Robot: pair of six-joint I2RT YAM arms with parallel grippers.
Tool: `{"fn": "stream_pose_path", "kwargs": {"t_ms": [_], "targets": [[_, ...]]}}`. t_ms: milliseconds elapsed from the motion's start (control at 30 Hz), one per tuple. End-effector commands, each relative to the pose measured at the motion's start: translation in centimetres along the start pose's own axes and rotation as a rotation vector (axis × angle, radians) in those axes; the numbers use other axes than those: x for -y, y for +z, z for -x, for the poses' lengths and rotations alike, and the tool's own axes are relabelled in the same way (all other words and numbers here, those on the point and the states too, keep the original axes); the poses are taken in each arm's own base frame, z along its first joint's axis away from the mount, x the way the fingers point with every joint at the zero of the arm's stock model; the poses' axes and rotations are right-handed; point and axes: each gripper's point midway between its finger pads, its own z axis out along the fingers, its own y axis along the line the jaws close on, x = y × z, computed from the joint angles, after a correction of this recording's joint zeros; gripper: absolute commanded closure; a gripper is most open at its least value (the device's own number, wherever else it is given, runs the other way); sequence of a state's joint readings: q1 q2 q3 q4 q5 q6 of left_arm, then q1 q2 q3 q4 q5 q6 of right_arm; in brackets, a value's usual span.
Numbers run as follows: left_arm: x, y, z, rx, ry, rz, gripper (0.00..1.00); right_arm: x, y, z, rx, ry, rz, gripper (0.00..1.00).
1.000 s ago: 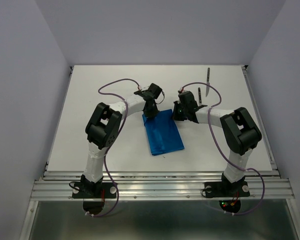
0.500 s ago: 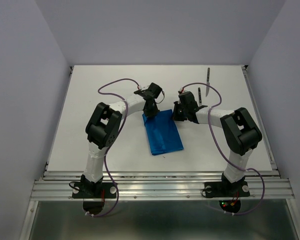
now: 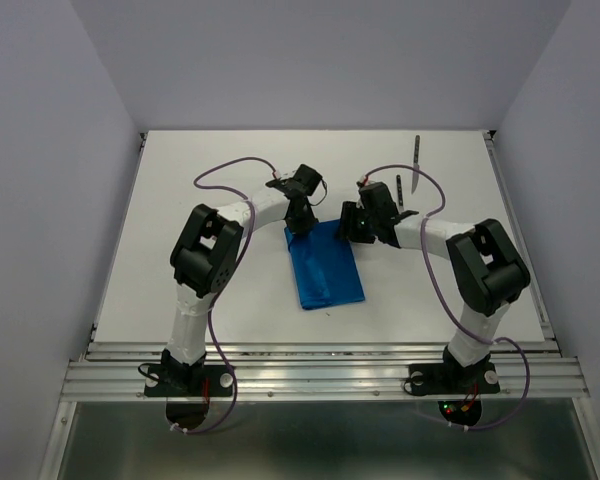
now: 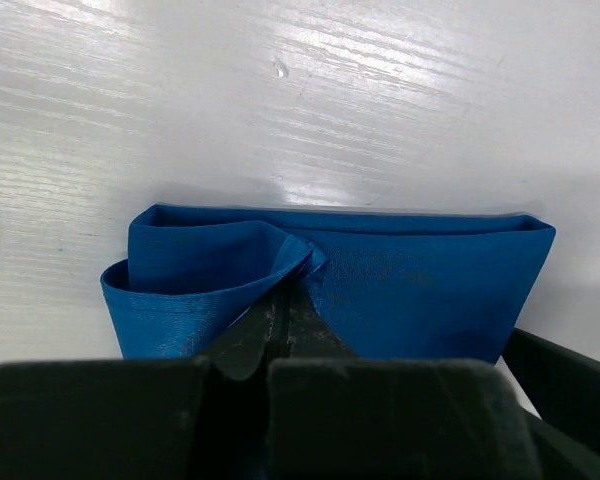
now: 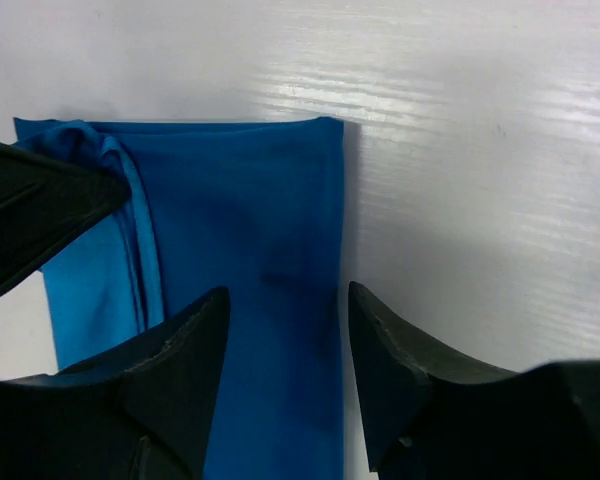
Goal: Fold the napkin into a case and place the utensils inside
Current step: Fold the lower triangle-folded napkin at the center of the board.
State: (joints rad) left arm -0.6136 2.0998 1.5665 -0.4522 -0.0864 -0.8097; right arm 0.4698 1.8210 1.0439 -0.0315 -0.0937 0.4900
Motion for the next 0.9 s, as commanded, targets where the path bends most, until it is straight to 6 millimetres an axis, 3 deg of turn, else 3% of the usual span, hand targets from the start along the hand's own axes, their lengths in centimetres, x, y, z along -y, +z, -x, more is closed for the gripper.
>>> {"fn": "stream_pose_path", "kwargs": {"t_ms": [0, 100, 167, 267, 300, 367, 433, 533, 567, 633, 867], "targets": [[0.1, -0.1, 0.4, 0.014, -0.02, -0.003, 1.0, -0.5, -3.0, 1.9, 0.073, 0.009, -0.007, 0.35], [0.0, -0.1, 0.4, 0.014, -0.02, -0.005, 1.0, -1.5, -5.0, 2.8, 0.125, 0.021, 0.014, 0.34], [0.1, 0.0, 0.3, 0.013, -0.019, -0.007, 1.0, -2.3, -5.7, 1.9, 0.125, 0.012, 0.021, 0.34], [0.1, 0.1, 0.2, 0.009, -0.02, -0.009, 1.0, -4.7, -6.8, 0.5, 0.115, -0.008, 0.074, 0.55], [0.0, 0.2, 0.1, 0.007, -0.018, -0.009, 1.0, -5.6, -7.1, -0.2, 0.102, -0.014, 0.102, 0.71], [-0.1, 0.2, 0.0, 0.006, -0.021, -0.009, 1.0, -7.7, -7.1, -2.5, 0.053, -0.042, 0.15, 0.88], [-0.1, 0.2, 0.0, 0.006, -0.023, -0.009, 1.0, -8.8, -7.0, -4.0, 0.024, -0.055, 0.172, 0.94], [-0.1, 0.1, 0.0, 0.007, -0.023, -0.01, 1.0, -9.9, -6.7, -6.4, -0.028, -0.049, 0.218, 0.96], [-0.1, 0.2, -0.1, 0.006, -0.023, -0.009, 1.0, -9.3, -6.2, -7.6, -0.062, -0.03, 0.204, 0.96], [-0.1, 0.1, -0.1, 0.005, -0.023, -0.01, 1.0, -9.7, -5.6, -8.5, -0.075, -0.023, 0.232, 0.96], [0.0, -0.2, 0.1, 0.01, -0.021, -0.014, 1.0, -7.9, -3.8, -11.3, -0.139, 0.002, 0.193, 0.97]]}}
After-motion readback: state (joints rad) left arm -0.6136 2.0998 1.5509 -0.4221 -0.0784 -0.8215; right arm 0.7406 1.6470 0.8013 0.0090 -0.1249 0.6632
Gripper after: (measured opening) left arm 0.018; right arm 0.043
